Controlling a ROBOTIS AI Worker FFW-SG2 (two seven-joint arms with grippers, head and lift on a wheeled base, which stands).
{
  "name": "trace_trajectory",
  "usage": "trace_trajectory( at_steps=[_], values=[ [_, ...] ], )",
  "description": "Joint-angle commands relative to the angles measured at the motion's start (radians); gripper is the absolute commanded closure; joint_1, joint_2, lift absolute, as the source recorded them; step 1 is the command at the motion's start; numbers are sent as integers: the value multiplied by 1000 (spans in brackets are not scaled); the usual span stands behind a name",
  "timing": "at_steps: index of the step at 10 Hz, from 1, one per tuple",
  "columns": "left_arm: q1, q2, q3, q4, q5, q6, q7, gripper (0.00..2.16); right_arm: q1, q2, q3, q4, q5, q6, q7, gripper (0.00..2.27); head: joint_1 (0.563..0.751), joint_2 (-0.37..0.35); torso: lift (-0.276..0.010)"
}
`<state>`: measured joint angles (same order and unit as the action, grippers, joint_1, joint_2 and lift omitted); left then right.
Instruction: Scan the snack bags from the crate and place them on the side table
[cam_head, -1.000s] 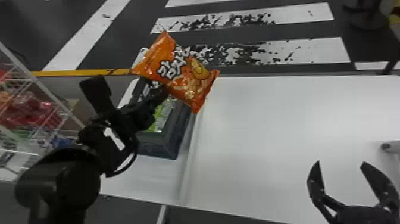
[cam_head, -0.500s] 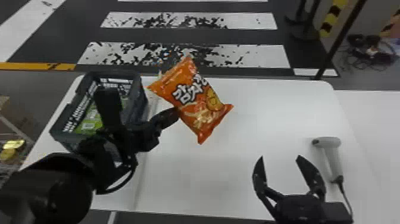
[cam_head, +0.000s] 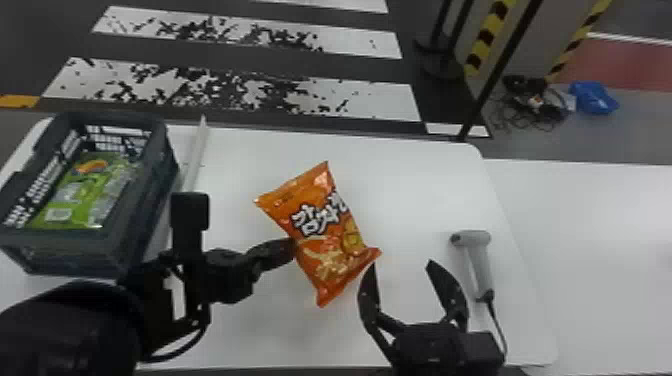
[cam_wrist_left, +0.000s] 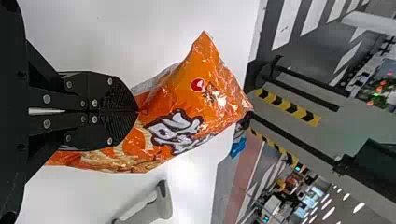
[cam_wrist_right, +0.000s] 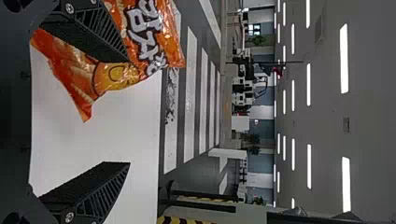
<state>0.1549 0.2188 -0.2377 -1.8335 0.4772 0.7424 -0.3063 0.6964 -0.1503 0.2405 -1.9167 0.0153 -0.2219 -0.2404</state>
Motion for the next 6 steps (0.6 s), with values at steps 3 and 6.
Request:
trace_trajectory(
  at_steps=[3,6],
  values=[
    [-26,-1,-81,68,-45,-62,33,117,0,2,0,2,0,-3,0,97,695,-205,-50],
    [-28,7,-83,68,-101,-130,42,29,-2,3,0,5,-2,-3,0,97,695,-198,-50]
  ],
)
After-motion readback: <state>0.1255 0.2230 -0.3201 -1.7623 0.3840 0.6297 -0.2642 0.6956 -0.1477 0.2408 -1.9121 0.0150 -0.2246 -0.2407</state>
